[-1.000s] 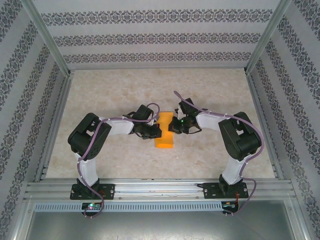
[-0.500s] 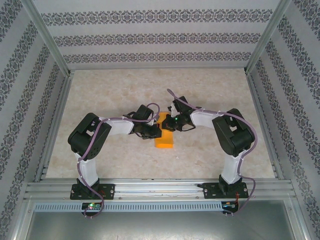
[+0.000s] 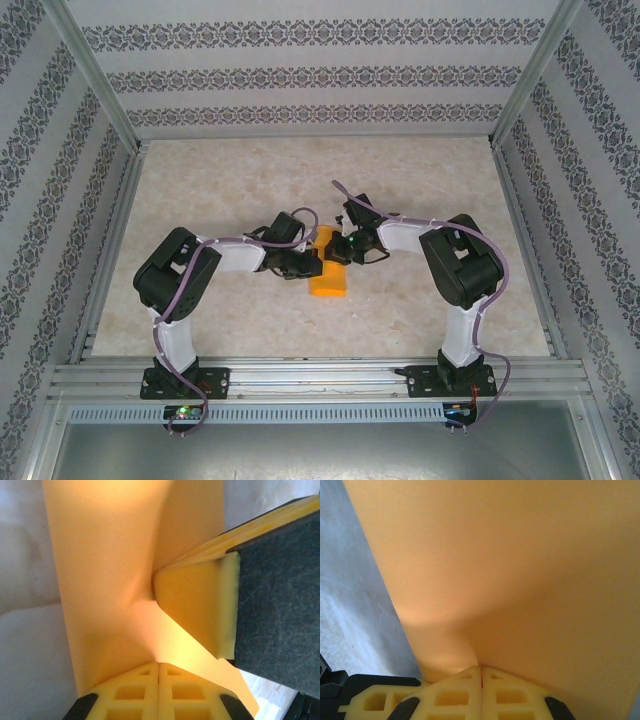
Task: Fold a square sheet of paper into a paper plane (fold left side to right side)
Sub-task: First fold the square sheet of paper in half at the center of the table.
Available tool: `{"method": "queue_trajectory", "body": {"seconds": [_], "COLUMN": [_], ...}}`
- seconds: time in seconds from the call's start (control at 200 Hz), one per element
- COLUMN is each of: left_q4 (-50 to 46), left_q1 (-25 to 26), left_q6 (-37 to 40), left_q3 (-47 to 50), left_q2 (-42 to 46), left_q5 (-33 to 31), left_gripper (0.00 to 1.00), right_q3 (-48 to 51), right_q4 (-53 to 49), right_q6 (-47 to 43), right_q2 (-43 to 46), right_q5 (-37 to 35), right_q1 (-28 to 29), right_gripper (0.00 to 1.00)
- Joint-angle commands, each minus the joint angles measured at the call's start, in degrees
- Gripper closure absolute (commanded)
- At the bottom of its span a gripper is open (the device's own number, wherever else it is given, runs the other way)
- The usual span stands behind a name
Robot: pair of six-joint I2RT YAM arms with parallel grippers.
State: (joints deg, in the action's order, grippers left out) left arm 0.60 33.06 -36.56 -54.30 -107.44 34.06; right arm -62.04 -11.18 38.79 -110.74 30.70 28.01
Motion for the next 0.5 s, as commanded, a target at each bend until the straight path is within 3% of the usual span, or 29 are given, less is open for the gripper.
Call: {"method": "queue_trajectory", "body": {"seconds": [0.0, 0.495], "left_q4": [-7.78, -9.58], "left_q1": [1.13, 2.00], "left_q6": [-1.22, -2.91], "left_q3": [4.91, 15.82], "left_q2": [0.00, 8.40], "left_q5": [-1.30, 3.16], "left_gripper": [0.95, 0.95], "right_q3": [0.34, -0.39], "right_q4": [-4.37, -4.71], "right_q6": [-0.44, -1.87], "right_q2": [-2.48, -3.75], "right_q5": [-6.00, -5.74], "right_q1": [-0.48, -1.36], "right_gripper": [1.00, 1.00]}}
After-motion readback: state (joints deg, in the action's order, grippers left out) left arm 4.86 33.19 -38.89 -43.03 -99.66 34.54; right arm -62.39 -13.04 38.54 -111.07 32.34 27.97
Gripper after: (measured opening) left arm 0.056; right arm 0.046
